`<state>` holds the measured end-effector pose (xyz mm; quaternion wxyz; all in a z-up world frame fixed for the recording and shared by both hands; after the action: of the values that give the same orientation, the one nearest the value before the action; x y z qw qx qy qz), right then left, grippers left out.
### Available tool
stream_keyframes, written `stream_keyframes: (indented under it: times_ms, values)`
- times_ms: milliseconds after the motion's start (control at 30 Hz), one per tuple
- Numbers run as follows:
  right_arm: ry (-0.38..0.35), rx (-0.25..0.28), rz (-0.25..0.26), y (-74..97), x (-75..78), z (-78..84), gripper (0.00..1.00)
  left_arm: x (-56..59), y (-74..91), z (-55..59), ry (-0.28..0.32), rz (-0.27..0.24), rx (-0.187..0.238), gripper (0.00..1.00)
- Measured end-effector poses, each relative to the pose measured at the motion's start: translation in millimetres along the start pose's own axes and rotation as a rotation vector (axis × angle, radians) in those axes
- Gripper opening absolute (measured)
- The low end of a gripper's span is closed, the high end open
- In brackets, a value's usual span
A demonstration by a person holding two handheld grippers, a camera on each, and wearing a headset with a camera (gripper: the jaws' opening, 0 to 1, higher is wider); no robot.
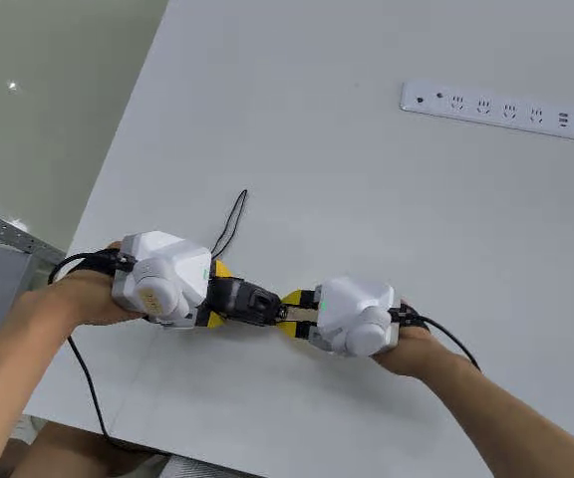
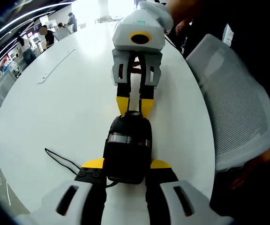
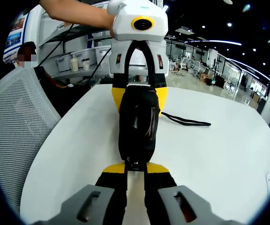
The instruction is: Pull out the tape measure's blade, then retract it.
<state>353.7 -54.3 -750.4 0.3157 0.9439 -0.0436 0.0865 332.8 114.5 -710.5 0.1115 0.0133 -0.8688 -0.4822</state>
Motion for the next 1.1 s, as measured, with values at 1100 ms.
stream_keyframes:
  times_ms: [1100]
  values:
    - [0.009,-0.016,-0.012,13.4,2.2,-2.6,0.09,1.2,1.8,0.6,0.003,-0.003,-0.009,0.28]
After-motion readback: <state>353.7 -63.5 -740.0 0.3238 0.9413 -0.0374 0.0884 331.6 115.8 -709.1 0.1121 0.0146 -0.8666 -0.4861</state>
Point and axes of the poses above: the centre of the closed fingertips' face, and the gripper's own axes: y roughly backward along the fingers, x roughly to its right, z roughly out of its underside, the point moved 9 cm from there along y, roughly backward along the fingers, and after that the axes turned 14 degrees about z, right-handed, at the moved point
